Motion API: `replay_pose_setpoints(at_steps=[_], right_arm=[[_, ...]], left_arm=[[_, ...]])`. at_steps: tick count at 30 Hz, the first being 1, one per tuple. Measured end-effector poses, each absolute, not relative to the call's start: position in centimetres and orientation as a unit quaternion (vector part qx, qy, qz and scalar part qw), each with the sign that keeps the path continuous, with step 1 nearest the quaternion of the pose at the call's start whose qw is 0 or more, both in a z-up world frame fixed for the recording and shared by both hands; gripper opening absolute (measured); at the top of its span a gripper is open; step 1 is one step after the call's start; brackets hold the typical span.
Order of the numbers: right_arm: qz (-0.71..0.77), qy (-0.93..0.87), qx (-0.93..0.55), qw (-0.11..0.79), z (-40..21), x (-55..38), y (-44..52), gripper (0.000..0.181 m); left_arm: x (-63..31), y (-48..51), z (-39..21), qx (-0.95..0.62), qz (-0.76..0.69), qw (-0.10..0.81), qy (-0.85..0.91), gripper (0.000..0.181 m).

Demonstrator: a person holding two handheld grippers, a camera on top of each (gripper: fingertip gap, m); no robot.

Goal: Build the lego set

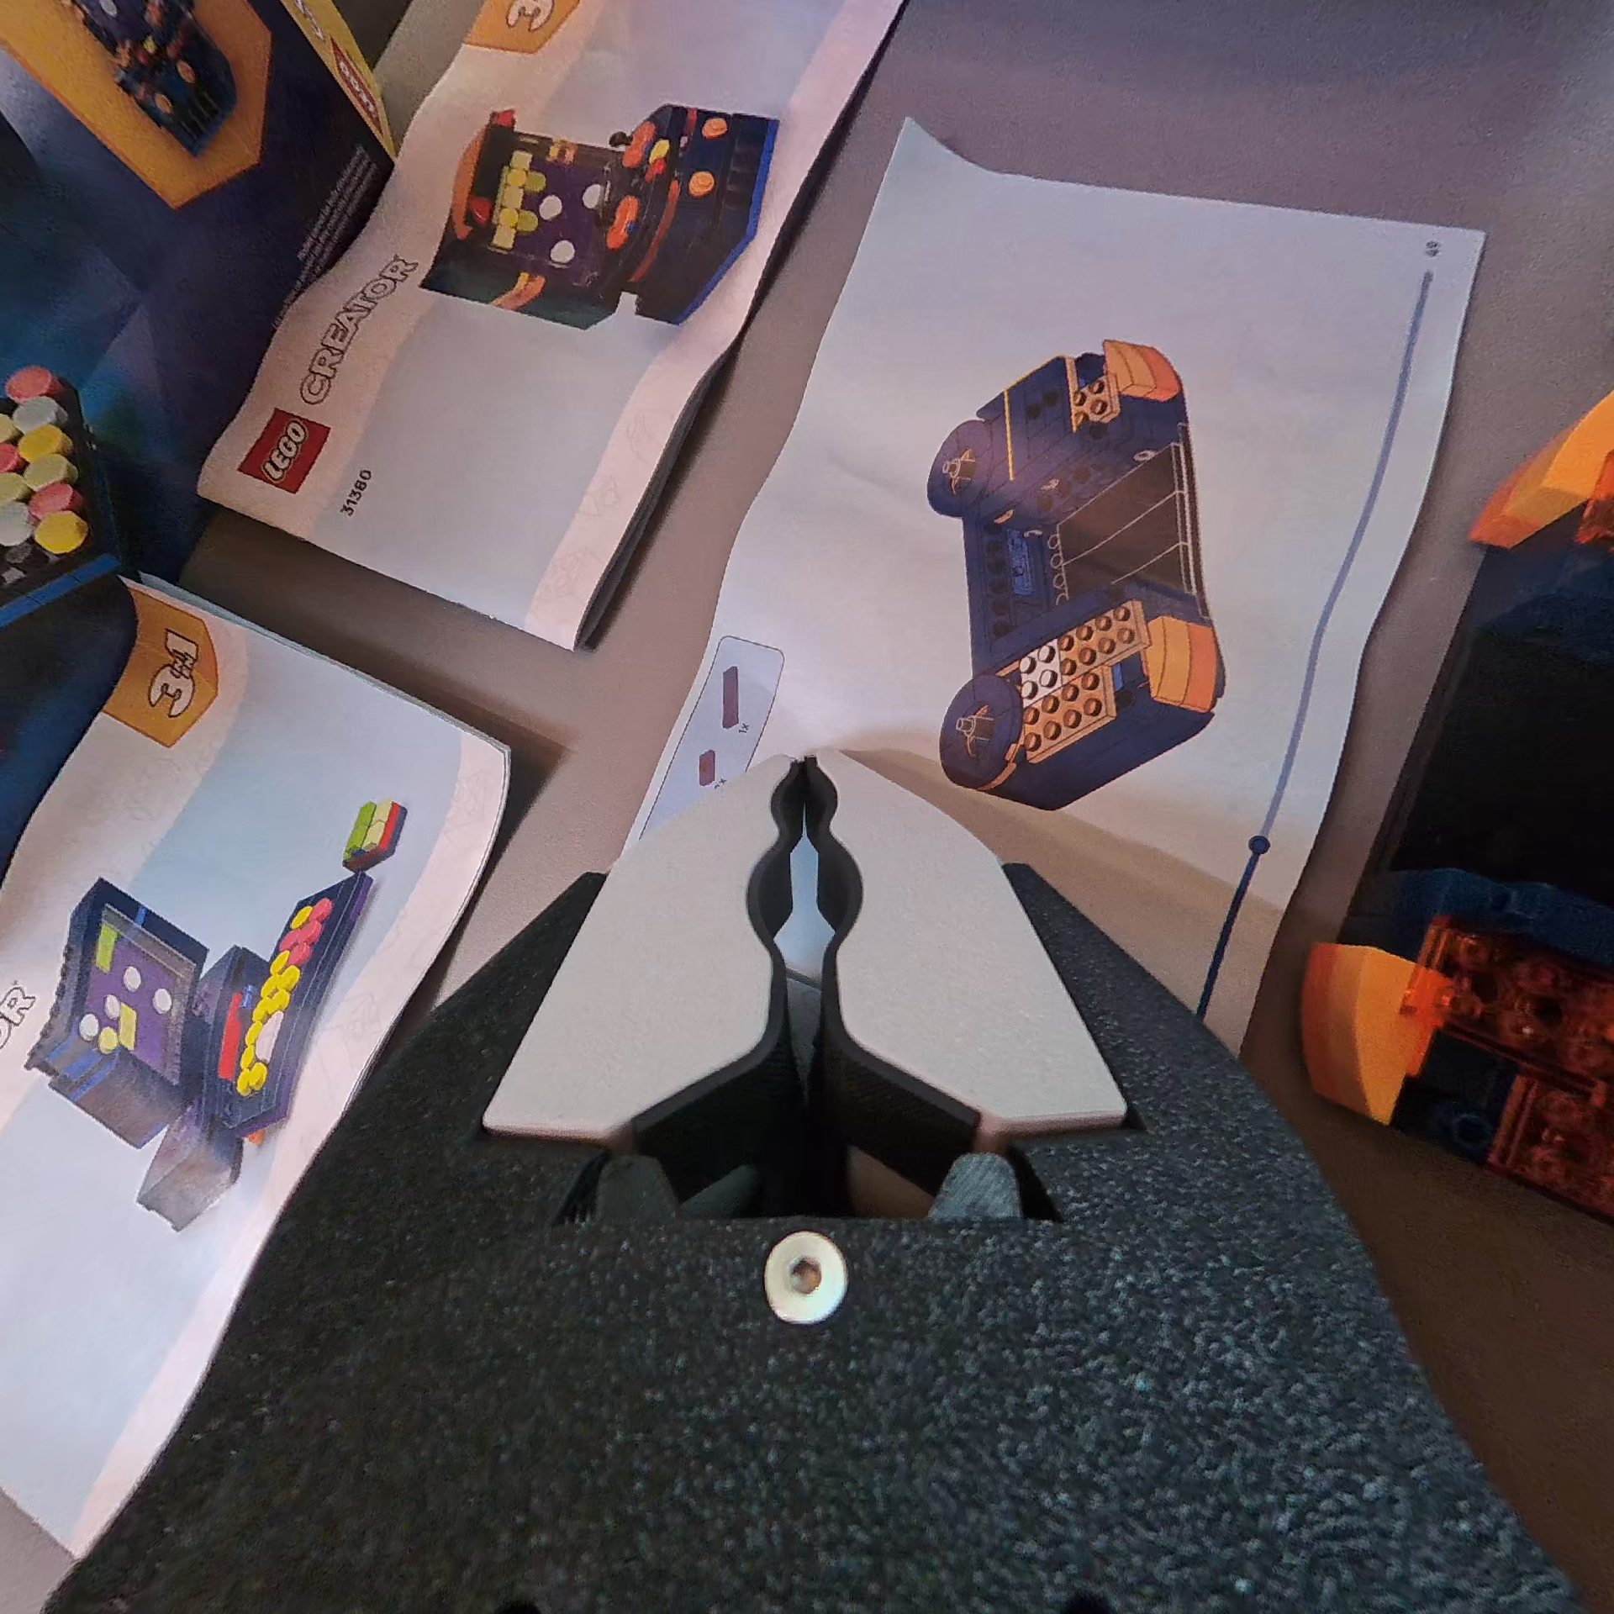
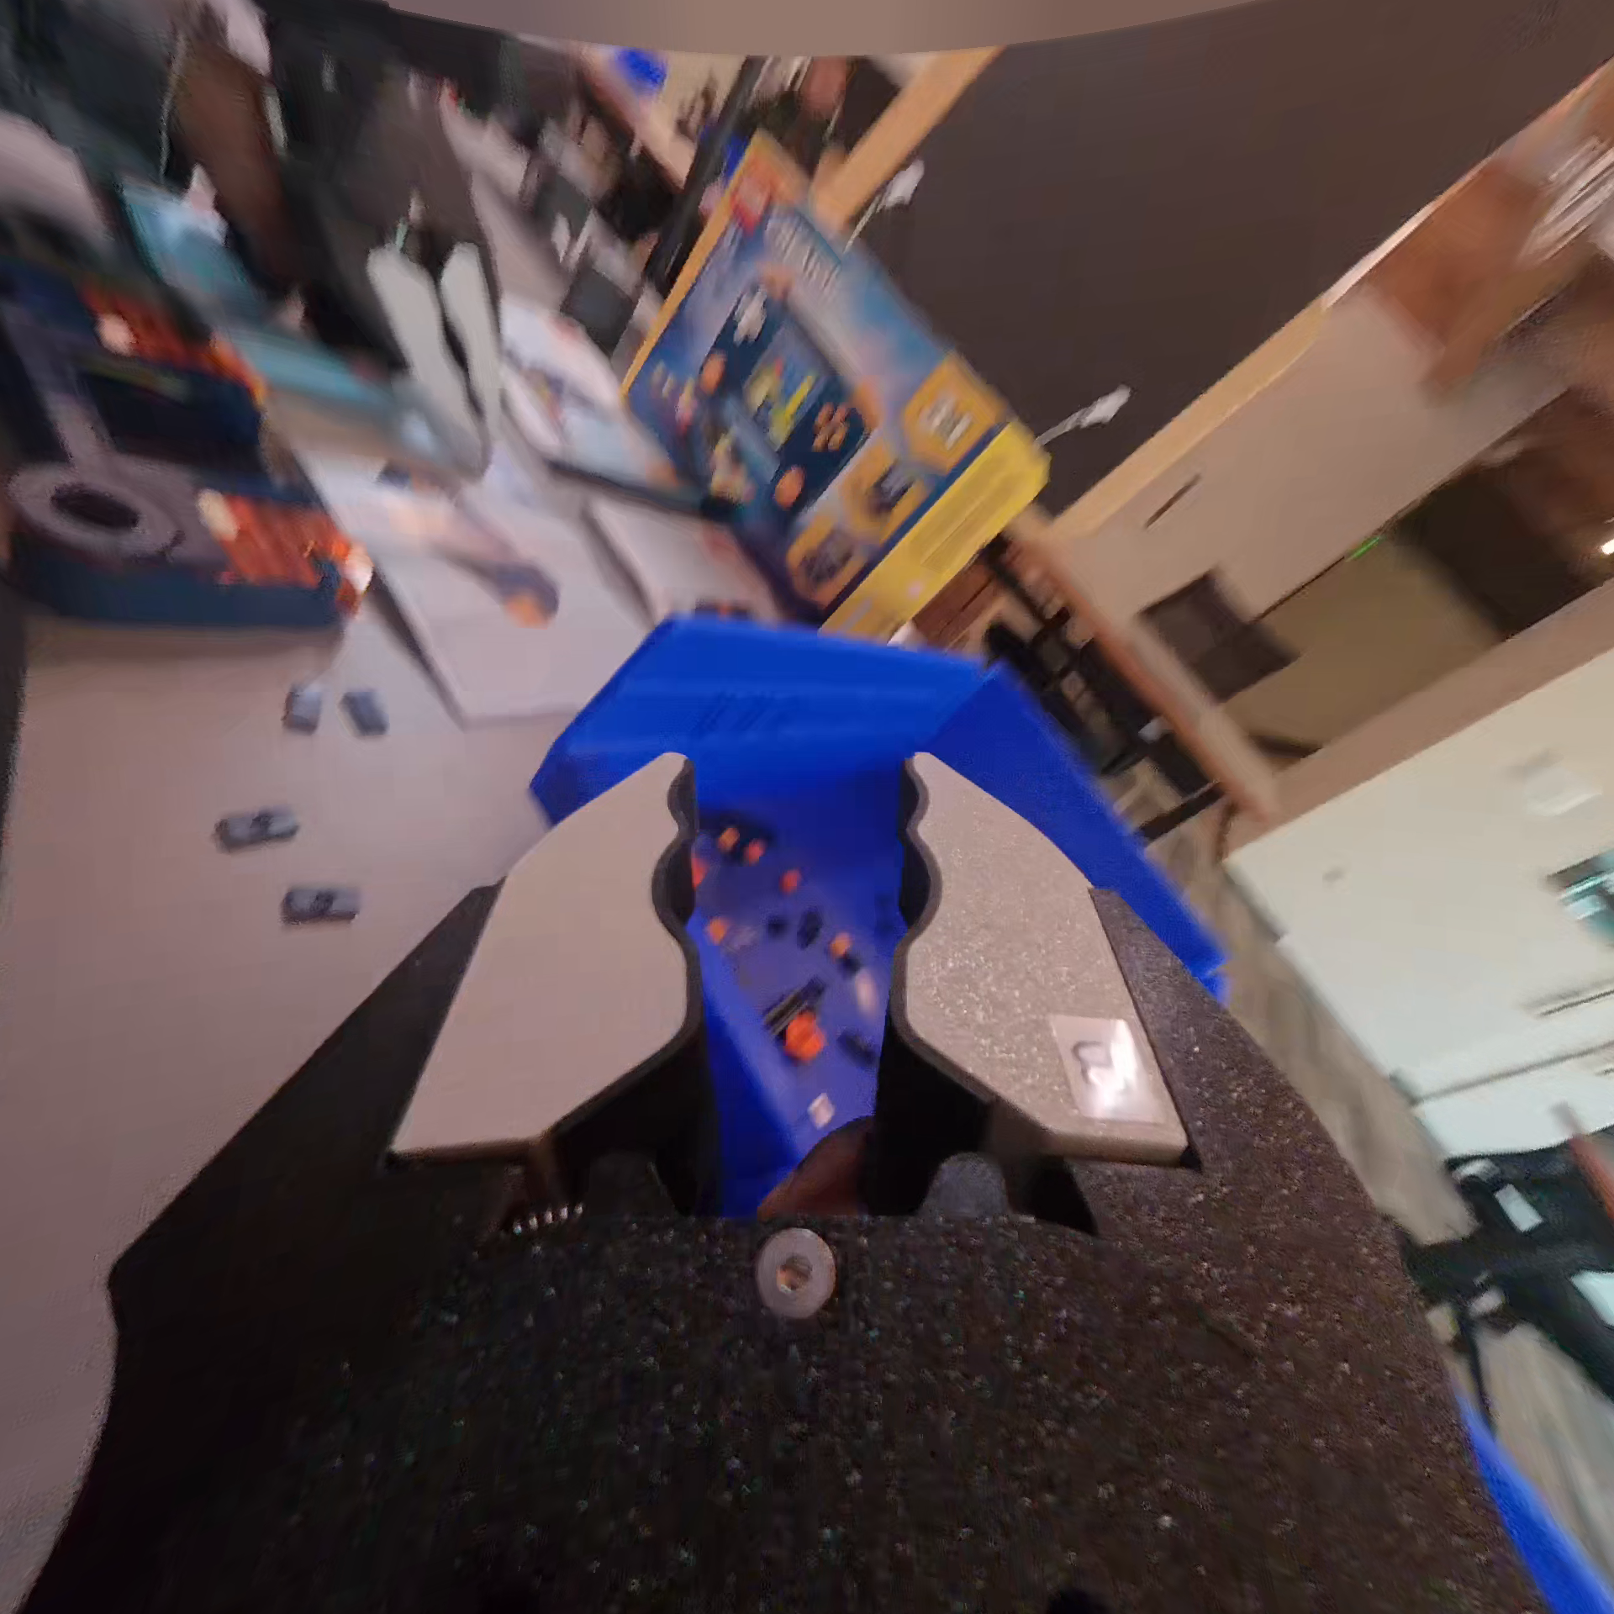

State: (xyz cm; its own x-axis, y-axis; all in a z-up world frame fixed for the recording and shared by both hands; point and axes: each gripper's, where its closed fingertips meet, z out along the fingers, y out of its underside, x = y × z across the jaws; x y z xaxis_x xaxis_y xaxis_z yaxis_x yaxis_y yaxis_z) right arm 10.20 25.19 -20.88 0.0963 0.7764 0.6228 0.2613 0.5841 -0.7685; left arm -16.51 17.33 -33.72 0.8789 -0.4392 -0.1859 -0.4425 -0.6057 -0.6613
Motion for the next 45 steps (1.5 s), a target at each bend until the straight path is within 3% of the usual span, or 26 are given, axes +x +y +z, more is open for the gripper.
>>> replay_pose_setpoints(at_steps=[5, 8, 12, 45], right_arm=[[0.095, -0.736, -0.460, 0.488, -27.9, 9.9, 26.4, 0.047], [0.025, -0.772, -0.434, 0.464, -29.8, 9.5, 26.5, 0.041], [-0.032, -0.783, -0.392, 0.481, -29.9, 9.1, 26.8, 0.030], [-0.032, -0.783, -0.378, 0.492, -29.9, 8.7, 26.5, 0.030]], left_arm=[[-16.5, 17.3, -33.7, -0.896, -0.003, 0.372, 0.244, 0.000], [-16.5, 17.3, -33.7, -0.895, -0.004, 0.373, 0.243, 0.000], [-16.5, 17.3, -33.7, -0.895, -0.004, 0.374, 0.243, 0.000], [-16.5, 17.4, -33.7, -0.896, 0.000, 0.371, 0.246, 0.000]])
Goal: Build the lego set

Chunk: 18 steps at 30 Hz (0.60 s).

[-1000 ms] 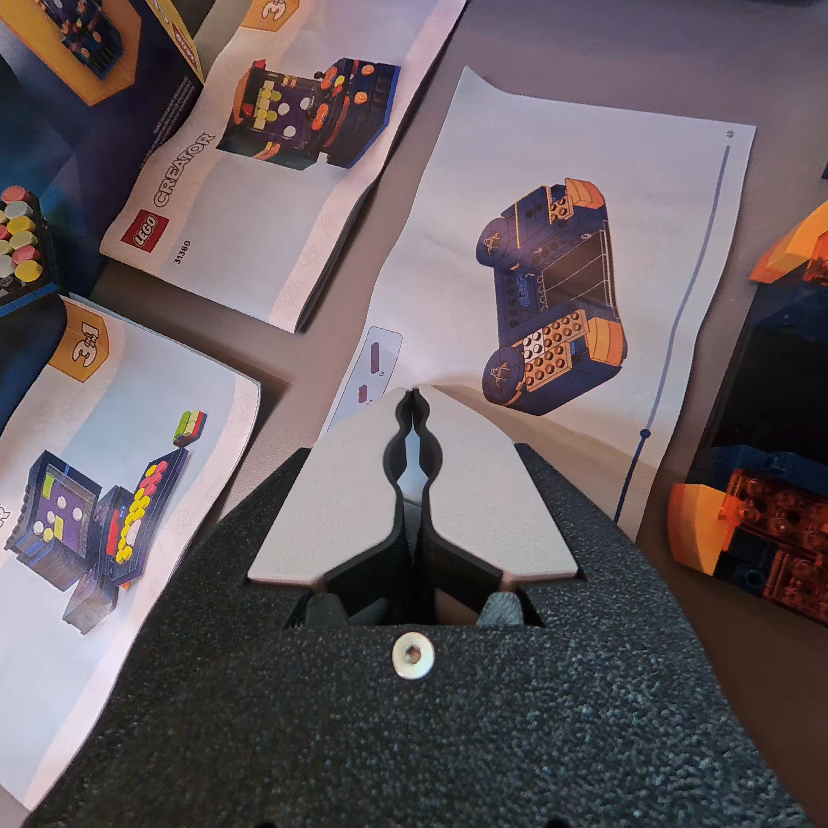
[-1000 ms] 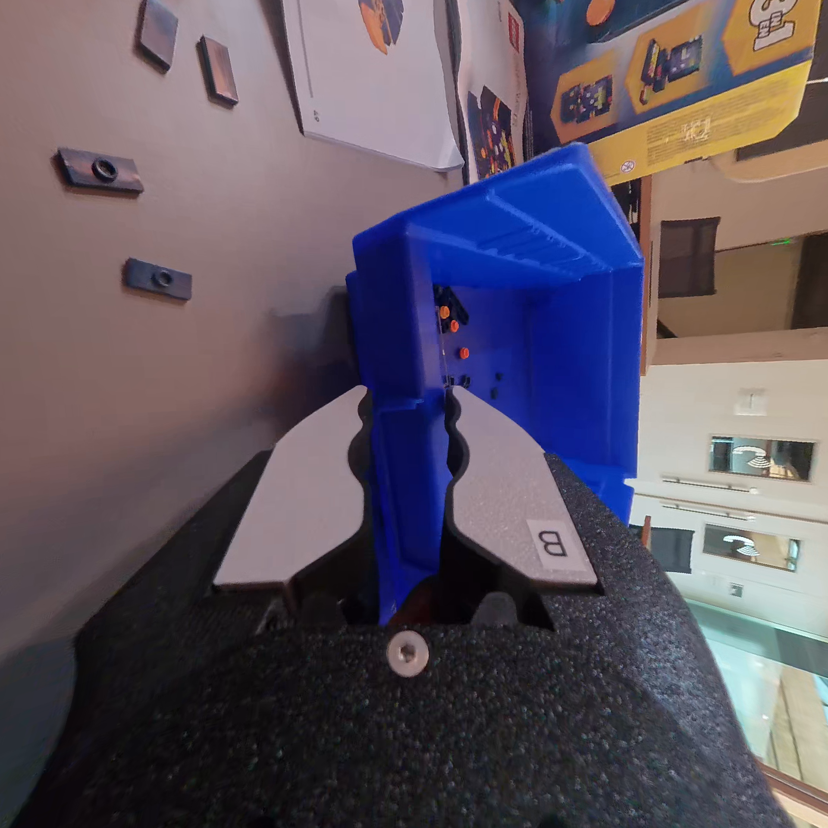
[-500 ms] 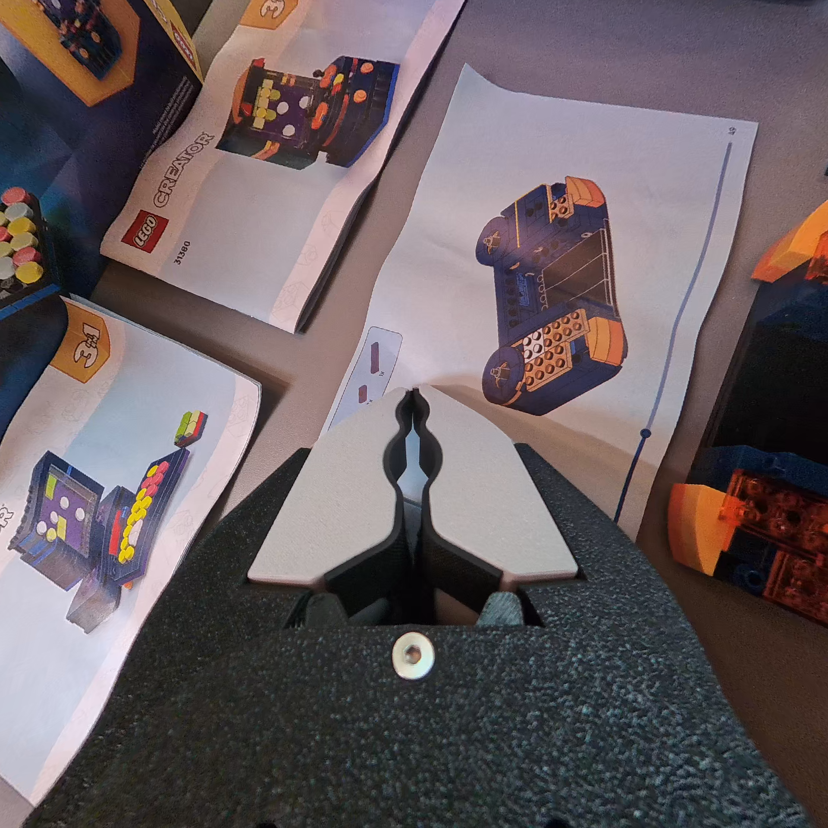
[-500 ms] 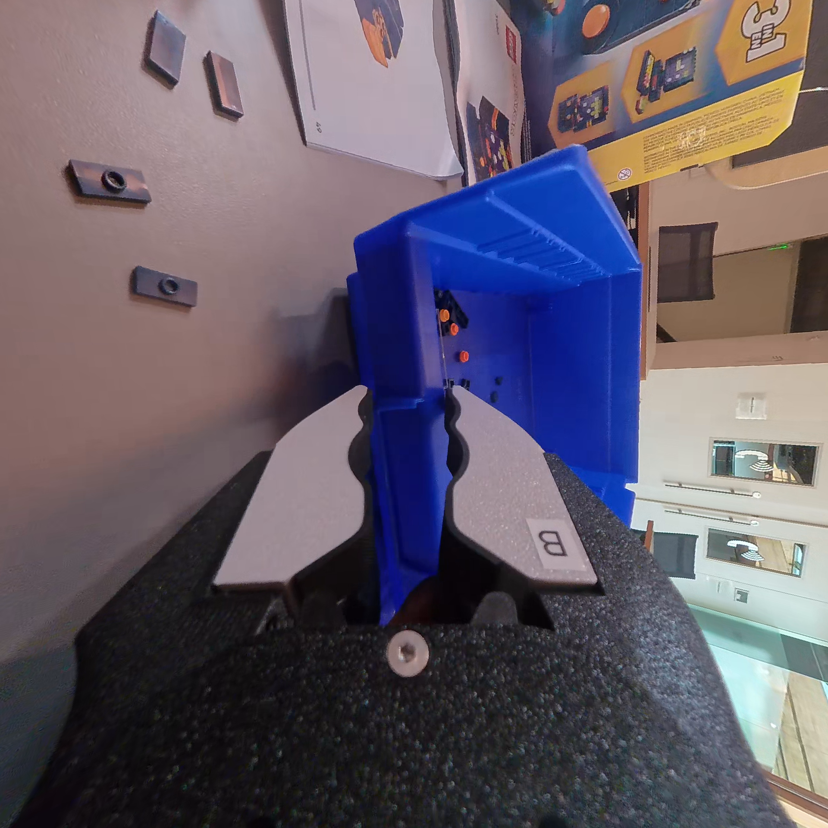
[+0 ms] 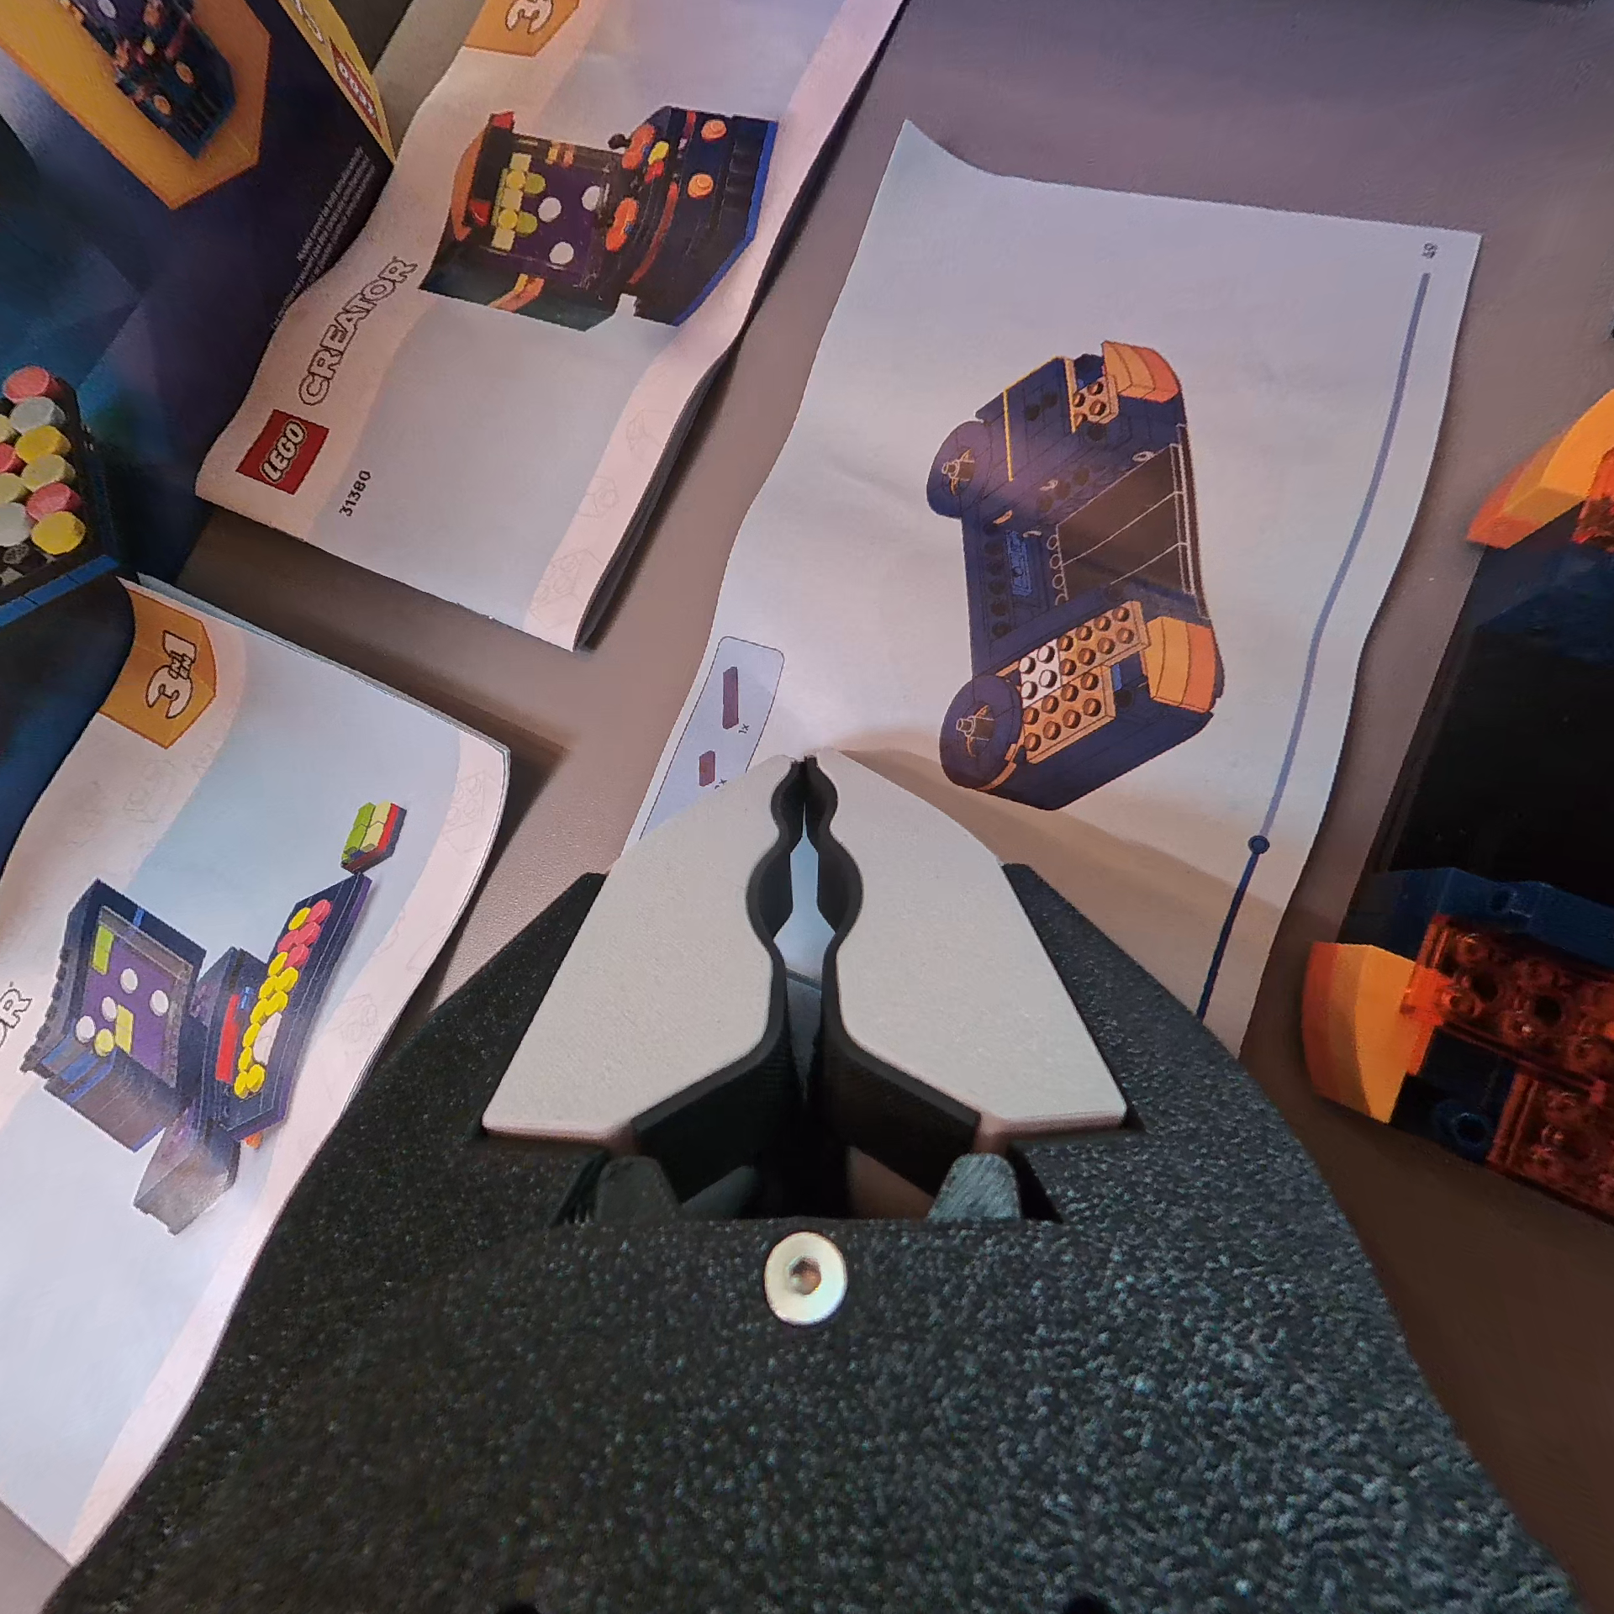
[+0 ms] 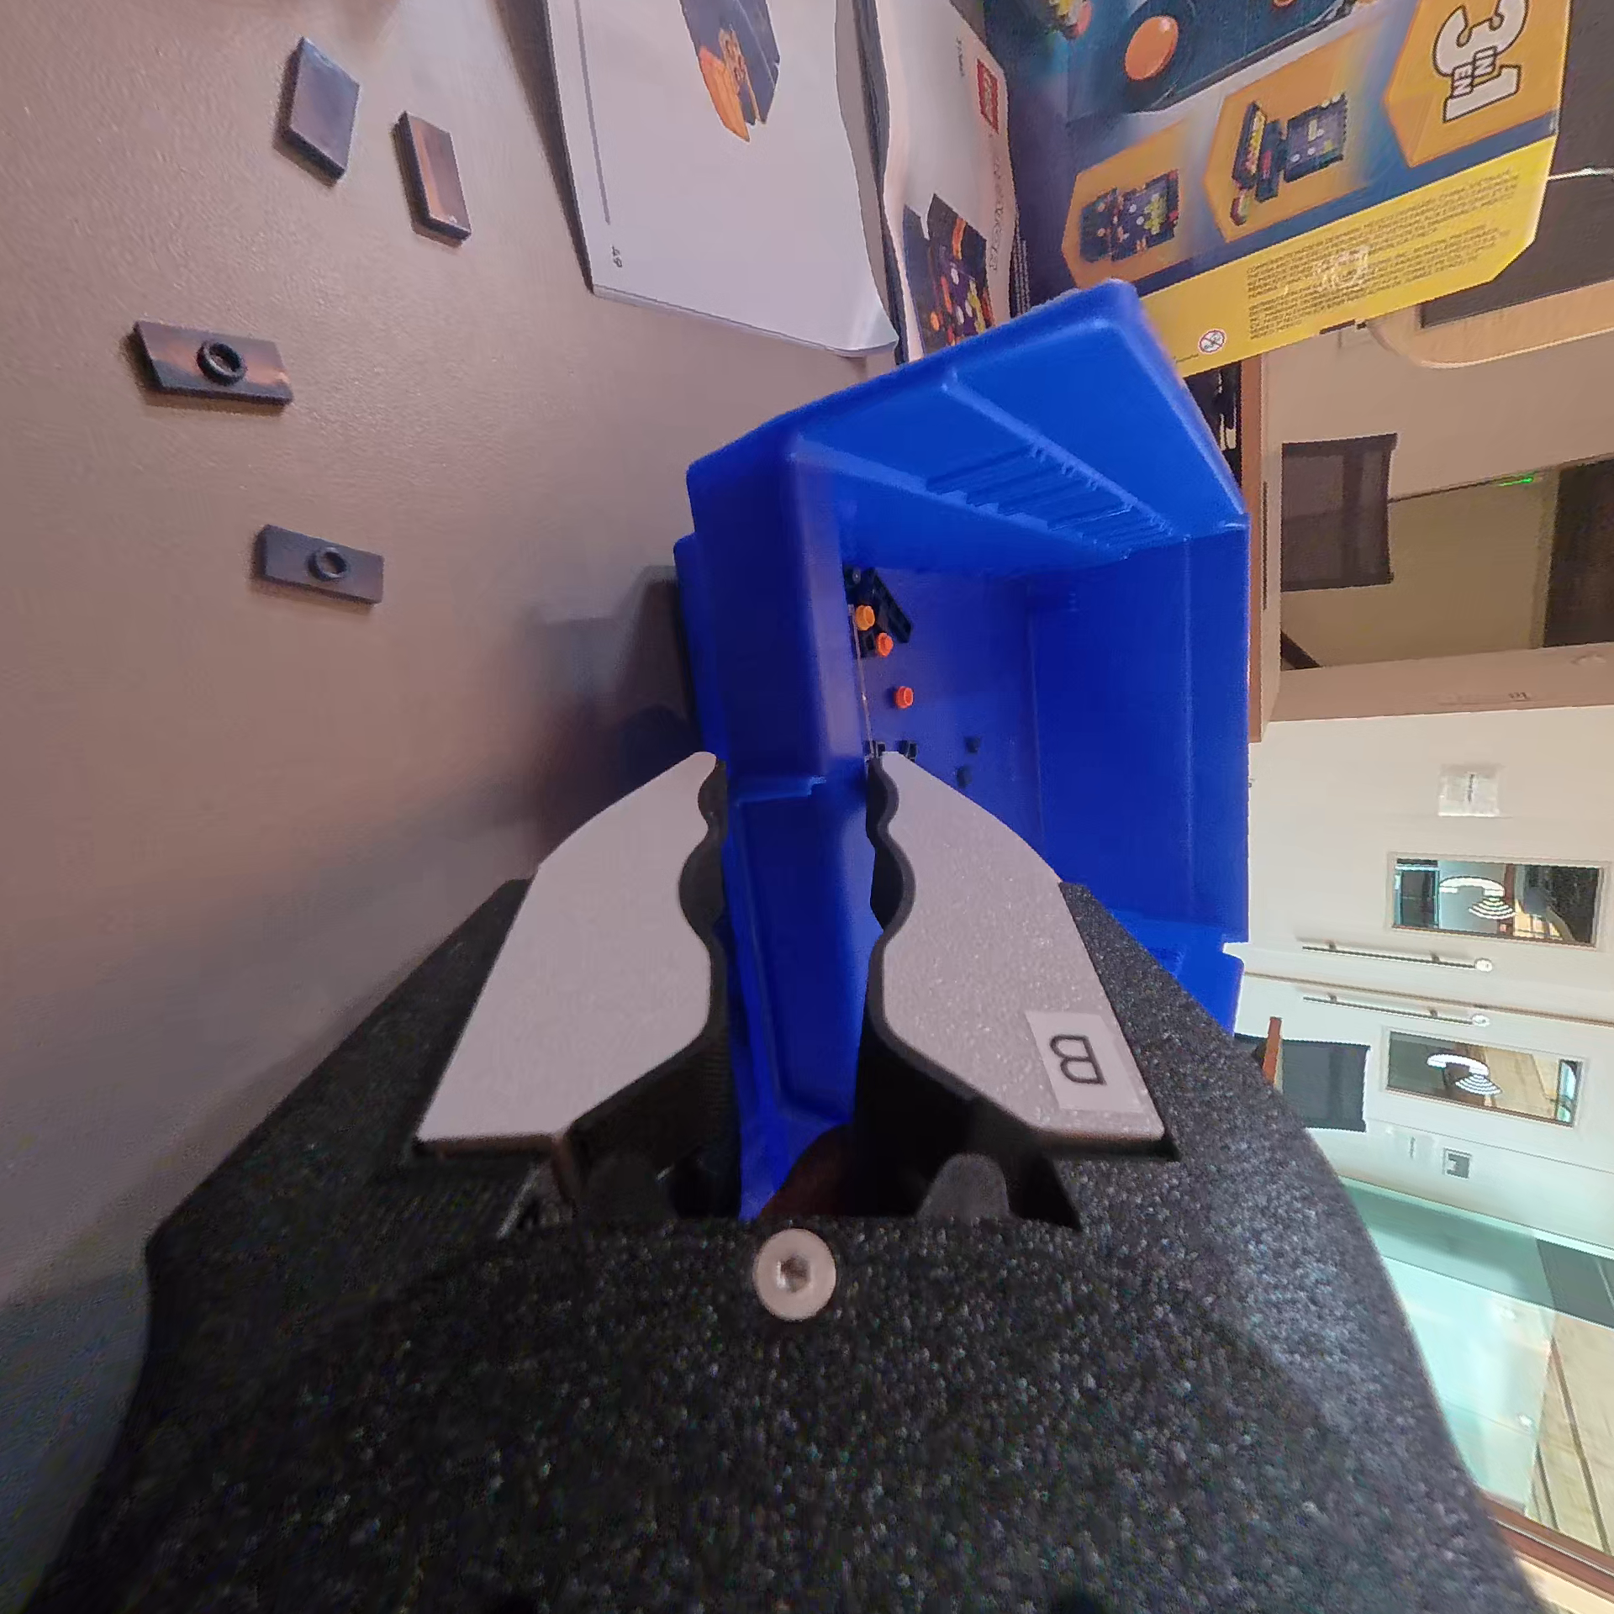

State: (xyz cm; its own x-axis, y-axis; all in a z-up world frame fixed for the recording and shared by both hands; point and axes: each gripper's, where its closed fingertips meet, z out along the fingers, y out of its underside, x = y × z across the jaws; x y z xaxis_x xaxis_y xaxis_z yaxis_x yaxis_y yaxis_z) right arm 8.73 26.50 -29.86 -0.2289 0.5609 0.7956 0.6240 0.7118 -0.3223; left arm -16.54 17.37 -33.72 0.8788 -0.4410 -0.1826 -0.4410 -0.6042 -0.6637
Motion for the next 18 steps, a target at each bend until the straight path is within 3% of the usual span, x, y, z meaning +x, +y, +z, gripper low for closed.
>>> replay_pose_setpoints(at_steps=[10, 16, 18], right_arm=[[-0.055, -0.783, -0.357, 0.507, -29.2, 8.6, 26.5, 0.029], [-0.182, -0.721, -0.253, 0.619, -21.5, 7.7, 27.8, 0.022], [-0.227, -0.698, -0.221, 0.642, -19.0, 7.6, 28.5, 0.005]], left_arm=[[-16.5, 17.4, -33.7, -0.896, -0.004, 0.371, 0.245, 0.000], [-16.5, 17.4, -33.7, -0.898, -0.006, 0.365, 0.244, 0.000], [-16.5, 17.4, -33.7, -0.898, -0.005, 0.367, 0.244, 0.000]])
